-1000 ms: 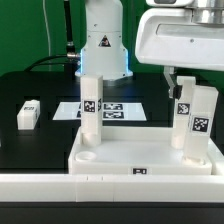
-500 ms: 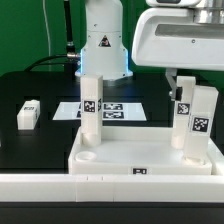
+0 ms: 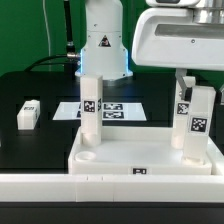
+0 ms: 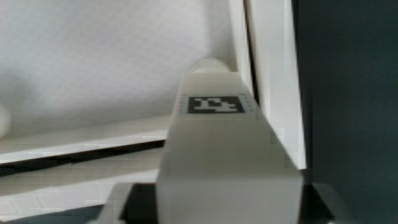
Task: Assemble desk
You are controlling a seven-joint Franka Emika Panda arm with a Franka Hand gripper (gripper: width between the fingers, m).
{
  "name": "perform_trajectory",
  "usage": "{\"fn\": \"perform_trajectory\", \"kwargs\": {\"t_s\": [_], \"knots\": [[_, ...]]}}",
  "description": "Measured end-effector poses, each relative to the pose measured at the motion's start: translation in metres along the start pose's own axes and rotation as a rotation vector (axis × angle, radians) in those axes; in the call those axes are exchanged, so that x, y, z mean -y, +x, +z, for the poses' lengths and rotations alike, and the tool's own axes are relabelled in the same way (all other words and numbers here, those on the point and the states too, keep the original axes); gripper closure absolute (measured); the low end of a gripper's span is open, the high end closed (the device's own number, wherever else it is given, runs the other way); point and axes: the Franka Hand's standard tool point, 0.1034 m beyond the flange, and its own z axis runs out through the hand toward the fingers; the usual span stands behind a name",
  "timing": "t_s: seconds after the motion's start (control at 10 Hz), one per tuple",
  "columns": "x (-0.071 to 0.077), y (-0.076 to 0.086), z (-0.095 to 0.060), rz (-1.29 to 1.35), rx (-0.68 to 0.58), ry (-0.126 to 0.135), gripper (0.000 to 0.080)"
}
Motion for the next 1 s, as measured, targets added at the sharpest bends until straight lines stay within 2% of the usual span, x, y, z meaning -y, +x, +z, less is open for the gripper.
{"fn": "perform_trajectory", "kwargs": {"t_s": [0.1,0.2,0.3,0.4,0.5,1.0], "knots": [[-0.001,0.0,0.0,0.0,0.0,0.0,0.0511],[-0.004,0.002,0.0,0.055,0.008,0.022,0.0511],[-0.008,0.004,0.001,0.195,0.022,0.056,0.0511],[-0.01,0.005,0.001,0.318,0.024,0.069,0.0511],[-0.012,0.006,0.002,0.386,0.026,0.076,0.0511],[-0.012,0.005,0.002,0.733,0.04,0.07,0.0509]]}}
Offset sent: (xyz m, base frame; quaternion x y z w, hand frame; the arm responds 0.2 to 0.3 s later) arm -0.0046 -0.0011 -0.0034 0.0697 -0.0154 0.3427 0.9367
